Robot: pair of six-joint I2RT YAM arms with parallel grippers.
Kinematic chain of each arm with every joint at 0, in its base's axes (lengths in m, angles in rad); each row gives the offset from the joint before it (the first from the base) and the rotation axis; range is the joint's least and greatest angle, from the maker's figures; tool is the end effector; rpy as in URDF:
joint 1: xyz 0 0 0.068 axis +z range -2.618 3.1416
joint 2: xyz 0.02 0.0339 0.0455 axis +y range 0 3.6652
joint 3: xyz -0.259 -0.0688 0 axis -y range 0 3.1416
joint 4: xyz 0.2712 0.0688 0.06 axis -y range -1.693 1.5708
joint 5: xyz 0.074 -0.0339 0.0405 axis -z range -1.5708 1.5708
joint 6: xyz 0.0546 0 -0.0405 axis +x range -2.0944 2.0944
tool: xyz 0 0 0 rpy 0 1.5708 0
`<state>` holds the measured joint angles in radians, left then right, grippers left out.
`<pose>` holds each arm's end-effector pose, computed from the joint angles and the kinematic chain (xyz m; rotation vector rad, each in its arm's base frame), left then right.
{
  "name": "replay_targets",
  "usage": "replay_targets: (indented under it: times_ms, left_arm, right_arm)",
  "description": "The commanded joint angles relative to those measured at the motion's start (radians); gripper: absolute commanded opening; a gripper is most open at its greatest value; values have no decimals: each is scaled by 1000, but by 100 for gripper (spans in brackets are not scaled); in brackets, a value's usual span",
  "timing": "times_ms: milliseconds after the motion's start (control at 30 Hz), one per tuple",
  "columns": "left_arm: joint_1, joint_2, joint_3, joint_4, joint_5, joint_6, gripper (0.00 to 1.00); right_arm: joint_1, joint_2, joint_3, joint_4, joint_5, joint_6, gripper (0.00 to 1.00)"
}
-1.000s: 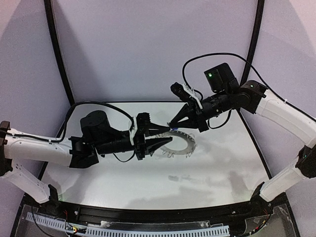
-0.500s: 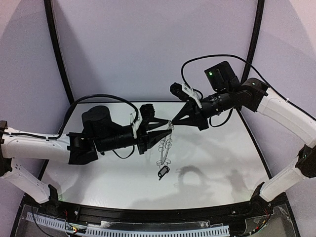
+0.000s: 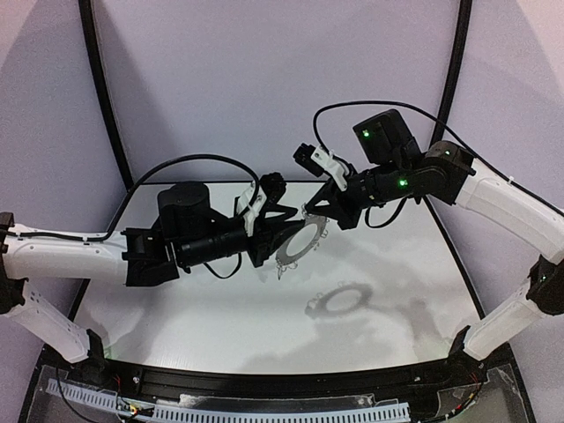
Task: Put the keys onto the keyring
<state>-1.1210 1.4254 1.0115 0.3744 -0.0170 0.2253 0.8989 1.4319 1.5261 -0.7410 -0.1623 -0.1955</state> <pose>0.1675 -0.3449 0.3106 1.0199 1.3007 -0.6753 0.2113 0.2798 0.3782 -1.2571 1.8869 0.5616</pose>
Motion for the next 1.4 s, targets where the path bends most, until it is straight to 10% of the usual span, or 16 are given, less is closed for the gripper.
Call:
replay_targets:
  times_ms: [0, 833, 1367]
  left_arm:
    - [-1, 15, 26, -39, -65, -24, 26]
    - [-2, 104, 170, -188, -159, 0, 24]
    - [0, 106, 169, -172, -205, 8, 3]
  right_arm:
    - [16, 7, 42, 75, 82, 88, 0]
    - [32, 3, 55, 110, 91, 116, 0]
    - [46, -8, 56, 118, 50, 113, 0]
